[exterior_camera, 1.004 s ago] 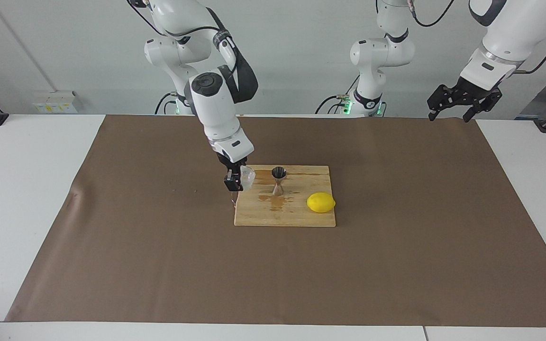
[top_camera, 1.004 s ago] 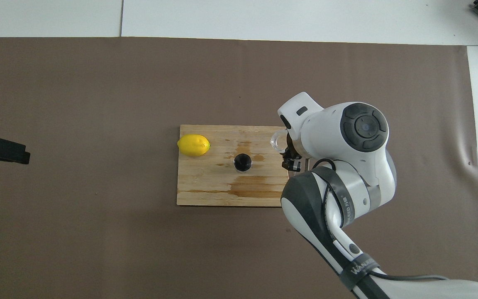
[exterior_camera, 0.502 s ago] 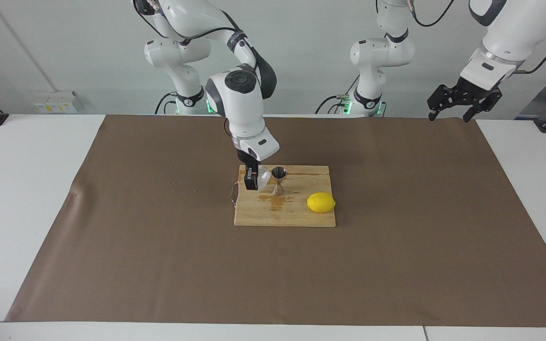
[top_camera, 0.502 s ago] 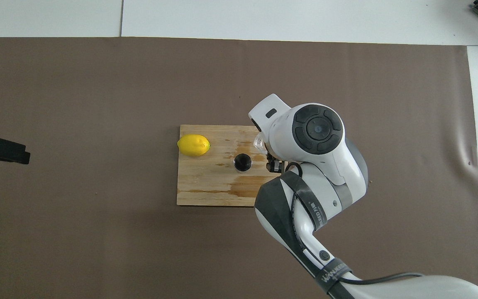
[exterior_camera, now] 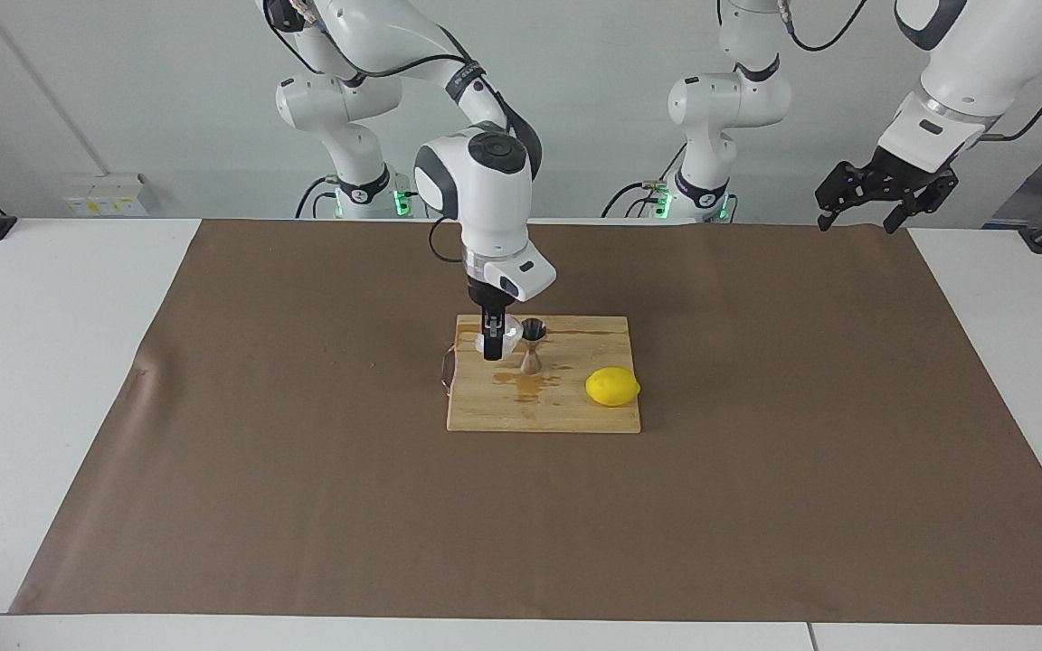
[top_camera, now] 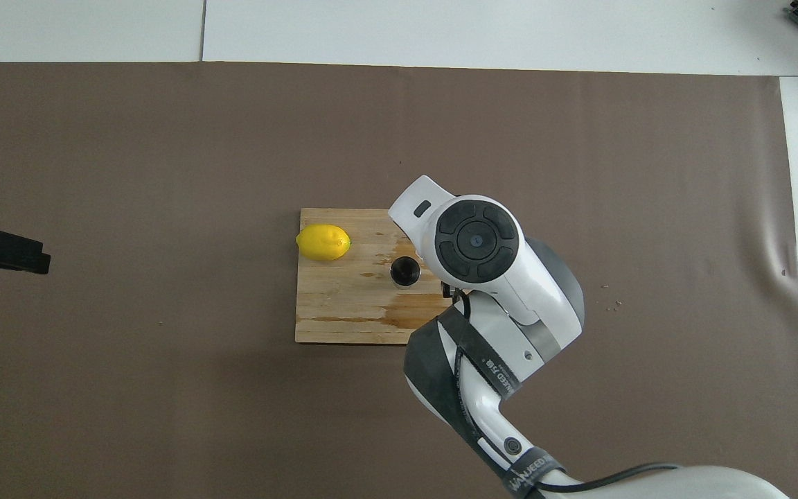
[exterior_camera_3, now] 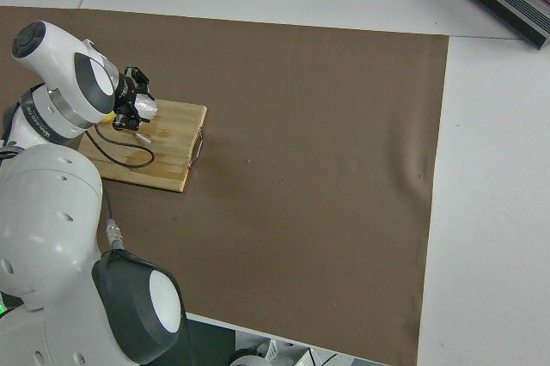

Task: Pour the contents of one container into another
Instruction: 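Carry the white cup with the right gripper over the metal cup, then tilt the white cup with the right gripper to pour into the metal cup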

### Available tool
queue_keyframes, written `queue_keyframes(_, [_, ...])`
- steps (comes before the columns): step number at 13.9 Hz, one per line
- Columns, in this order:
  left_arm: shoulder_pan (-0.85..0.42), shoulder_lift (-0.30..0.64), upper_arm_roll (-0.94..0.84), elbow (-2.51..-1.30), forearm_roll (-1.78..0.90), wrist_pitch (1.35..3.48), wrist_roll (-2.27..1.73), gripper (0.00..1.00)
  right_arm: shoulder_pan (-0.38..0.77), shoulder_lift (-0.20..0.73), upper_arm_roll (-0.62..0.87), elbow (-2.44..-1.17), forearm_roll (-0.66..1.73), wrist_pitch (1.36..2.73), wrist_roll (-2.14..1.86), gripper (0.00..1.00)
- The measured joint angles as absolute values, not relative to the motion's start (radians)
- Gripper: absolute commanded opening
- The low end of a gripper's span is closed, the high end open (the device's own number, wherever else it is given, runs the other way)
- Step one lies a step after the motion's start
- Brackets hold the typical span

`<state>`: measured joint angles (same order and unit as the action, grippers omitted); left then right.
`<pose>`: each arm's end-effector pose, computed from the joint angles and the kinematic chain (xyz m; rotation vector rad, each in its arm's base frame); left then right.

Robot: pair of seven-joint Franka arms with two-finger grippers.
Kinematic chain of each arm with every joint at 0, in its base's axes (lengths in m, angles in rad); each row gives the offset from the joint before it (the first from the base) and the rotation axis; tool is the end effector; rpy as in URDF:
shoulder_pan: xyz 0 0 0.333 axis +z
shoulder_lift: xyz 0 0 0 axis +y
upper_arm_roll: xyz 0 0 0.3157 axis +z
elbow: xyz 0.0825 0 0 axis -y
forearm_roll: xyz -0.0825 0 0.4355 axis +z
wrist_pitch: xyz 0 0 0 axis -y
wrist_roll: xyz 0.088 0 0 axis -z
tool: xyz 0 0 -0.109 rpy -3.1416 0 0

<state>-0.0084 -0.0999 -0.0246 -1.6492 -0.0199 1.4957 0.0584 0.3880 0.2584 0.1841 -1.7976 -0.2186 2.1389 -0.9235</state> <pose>0.5659 -0.0216 0.6336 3.1190 -0.1438 -0.0834 0.5815 0.3550 0.3889 2.0820 2.1378 0.0934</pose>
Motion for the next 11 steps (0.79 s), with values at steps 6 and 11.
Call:
queue_keyframes(6, [-0.008, -0.100, -0.025, -1.649, -0.020, 1.496, 0.058, 1.00, 0.413, 0.275, 0.184, -1.798, -0.310, 2.141, -0.885, 0.04])
queue_keyframes(11, [-0.008, -0.100, -0.025, -1.649, -0.020, 1.496, 0.058, 1.00, 0.436, 0.291, 0.184, -1.798, -0.393, 2.125, -0.871, 0.04])
